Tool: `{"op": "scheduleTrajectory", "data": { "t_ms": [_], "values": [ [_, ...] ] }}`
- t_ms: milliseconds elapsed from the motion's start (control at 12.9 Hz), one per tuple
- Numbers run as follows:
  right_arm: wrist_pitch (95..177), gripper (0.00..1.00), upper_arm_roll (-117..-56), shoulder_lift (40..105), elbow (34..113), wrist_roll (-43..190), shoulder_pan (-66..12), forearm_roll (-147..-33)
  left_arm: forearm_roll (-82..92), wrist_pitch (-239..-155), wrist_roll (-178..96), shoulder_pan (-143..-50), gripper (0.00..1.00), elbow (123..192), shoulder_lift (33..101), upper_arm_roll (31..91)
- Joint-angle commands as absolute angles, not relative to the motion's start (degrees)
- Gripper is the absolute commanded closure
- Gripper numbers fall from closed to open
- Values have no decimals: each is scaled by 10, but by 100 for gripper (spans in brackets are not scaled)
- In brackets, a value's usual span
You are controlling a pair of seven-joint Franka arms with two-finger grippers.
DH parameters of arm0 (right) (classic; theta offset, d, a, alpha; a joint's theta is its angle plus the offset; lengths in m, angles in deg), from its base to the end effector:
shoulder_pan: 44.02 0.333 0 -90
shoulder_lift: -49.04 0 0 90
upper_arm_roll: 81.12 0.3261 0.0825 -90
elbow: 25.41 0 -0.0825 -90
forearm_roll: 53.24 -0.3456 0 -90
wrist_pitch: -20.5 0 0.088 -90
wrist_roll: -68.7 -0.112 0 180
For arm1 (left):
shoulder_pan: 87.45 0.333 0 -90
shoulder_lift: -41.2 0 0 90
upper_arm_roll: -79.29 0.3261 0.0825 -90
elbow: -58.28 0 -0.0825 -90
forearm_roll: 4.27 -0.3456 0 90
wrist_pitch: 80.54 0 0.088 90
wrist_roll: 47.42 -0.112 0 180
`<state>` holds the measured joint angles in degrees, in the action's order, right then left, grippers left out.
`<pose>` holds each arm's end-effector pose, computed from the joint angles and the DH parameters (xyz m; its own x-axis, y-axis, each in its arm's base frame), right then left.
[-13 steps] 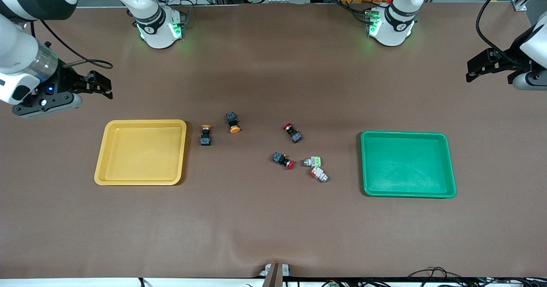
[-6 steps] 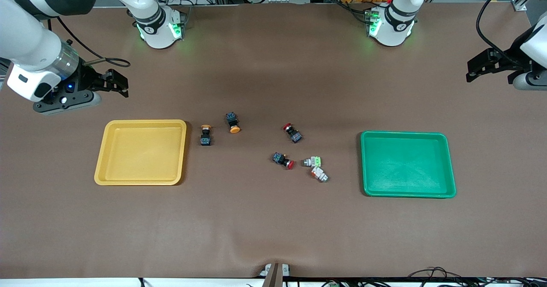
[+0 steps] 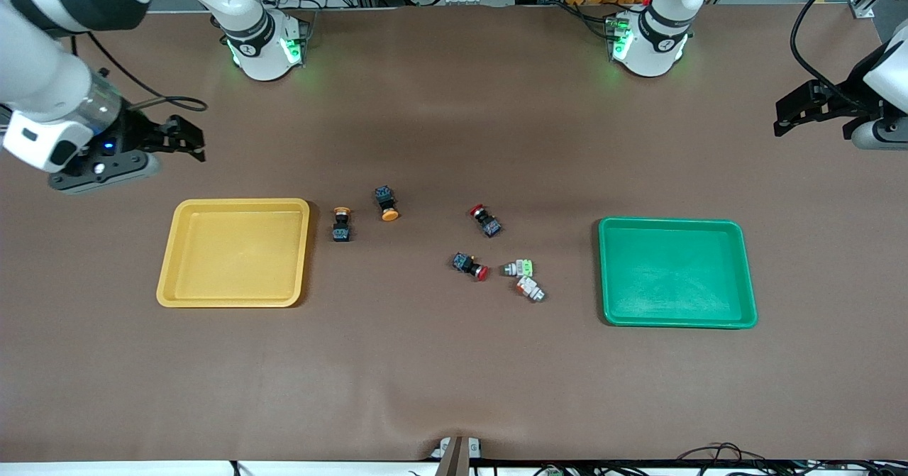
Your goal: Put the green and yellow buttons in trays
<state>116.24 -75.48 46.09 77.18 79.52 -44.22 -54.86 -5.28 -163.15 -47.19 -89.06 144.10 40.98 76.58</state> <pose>0.4978 0.0514 0.5685 0.9589 0.2766 -0.0628 0.2748 -0.9608 -0.0352 0.5003 -0.0357 0.6518 0.9963 -0.0690 -0.0521 -0.0700 -0.9974 -0.0180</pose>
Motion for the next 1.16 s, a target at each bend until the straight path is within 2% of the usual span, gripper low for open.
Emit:
{"op": "scheduleTrajectory", "data": {
  "t_ms": [0, 155, 465, 775, 1085],
  "values": [
    [1146, 0, -752, 440, 780, 815, -461, -557, -48, -1624, -466, -889, 0, 1434, 411, 767],
    [1118, 0, -751, 436, 764, 830, -479, -554, -48, -1624, -468, -889, 0, 1434, 421, 767],
    [1114, 0, -751, 435, 763, 832, -484, -554, -45, -1639, -470, -888, 0, 1432, 445, 784],
    [1120, 0, -750, 440, 765, 823, -480, -557, -37, -1667, -457, -890, 0, 1432, 511, 804],
    [1161, 0, -745, 461, 775, 653, -380, -564, -27, -1690, -345, -910, 0, 1409, 576, 793]
  ]
}}
